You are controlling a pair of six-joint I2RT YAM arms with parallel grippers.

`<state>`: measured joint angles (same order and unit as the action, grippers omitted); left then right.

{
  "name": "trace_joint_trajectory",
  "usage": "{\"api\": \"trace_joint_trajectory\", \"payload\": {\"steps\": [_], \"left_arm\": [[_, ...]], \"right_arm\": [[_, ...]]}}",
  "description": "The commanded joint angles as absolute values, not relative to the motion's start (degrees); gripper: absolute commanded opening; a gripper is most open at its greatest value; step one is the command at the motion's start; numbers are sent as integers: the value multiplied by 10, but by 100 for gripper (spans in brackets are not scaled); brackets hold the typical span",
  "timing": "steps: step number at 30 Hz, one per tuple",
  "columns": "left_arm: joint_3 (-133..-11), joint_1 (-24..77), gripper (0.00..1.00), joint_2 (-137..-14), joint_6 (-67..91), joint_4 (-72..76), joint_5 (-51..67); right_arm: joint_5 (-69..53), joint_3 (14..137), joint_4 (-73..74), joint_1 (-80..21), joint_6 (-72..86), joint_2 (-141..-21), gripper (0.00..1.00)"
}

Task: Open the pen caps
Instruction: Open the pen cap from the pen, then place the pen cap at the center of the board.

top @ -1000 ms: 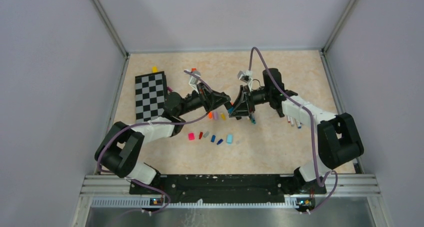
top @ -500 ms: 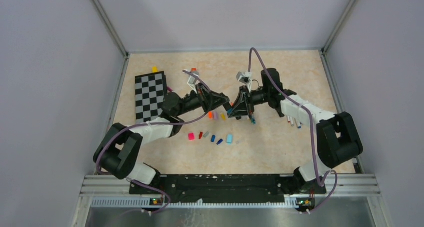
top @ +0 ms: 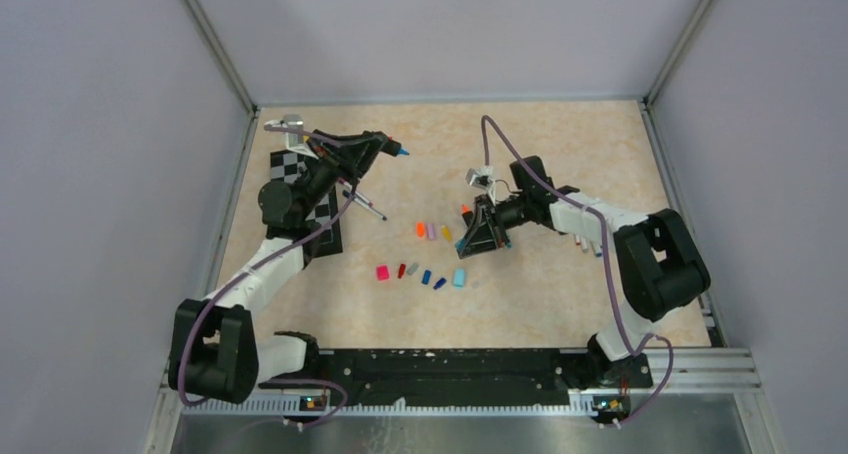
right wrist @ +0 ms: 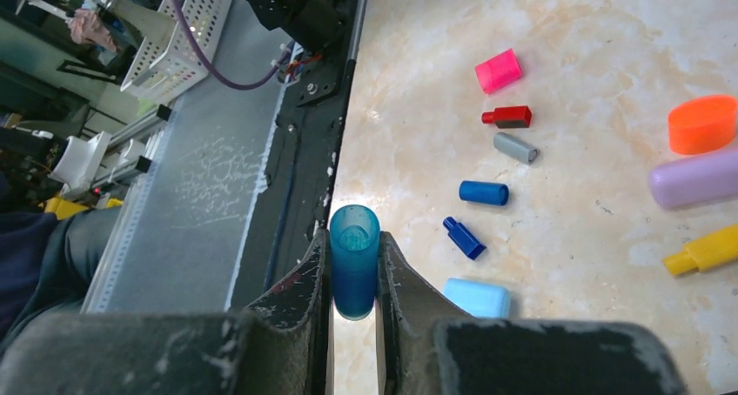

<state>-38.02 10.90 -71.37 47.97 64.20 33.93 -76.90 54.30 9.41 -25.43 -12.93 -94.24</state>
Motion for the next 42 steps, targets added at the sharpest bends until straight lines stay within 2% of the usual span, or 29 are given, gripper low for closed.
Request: {"api": "trace_joint_trajectory", "payload": {"steps": [1, 7, 18, 33, 42], "left_arm": [[-371, 100, 0, -689, 468, 673, 314], [-336, 85, 0, -681, 485, 689, 363], [-245, 76, 0, -647, 495, 663, 420], [-207, 67, 0, -639, 467, 631, 435], [-191, 63, 0, -637, 464, 626, 432]], "right_arm": [[-770, 556, 126, -261, -178, -947, 0], [-710, 585, 176, -261, -222, -952, 0], [-456, 735, 264, -261, -243, -1040, 0], [-339, 983, 321, -265, -180, -1221, 6], [-302, 1062, 332, -281, -152, -1289, 10]]}}
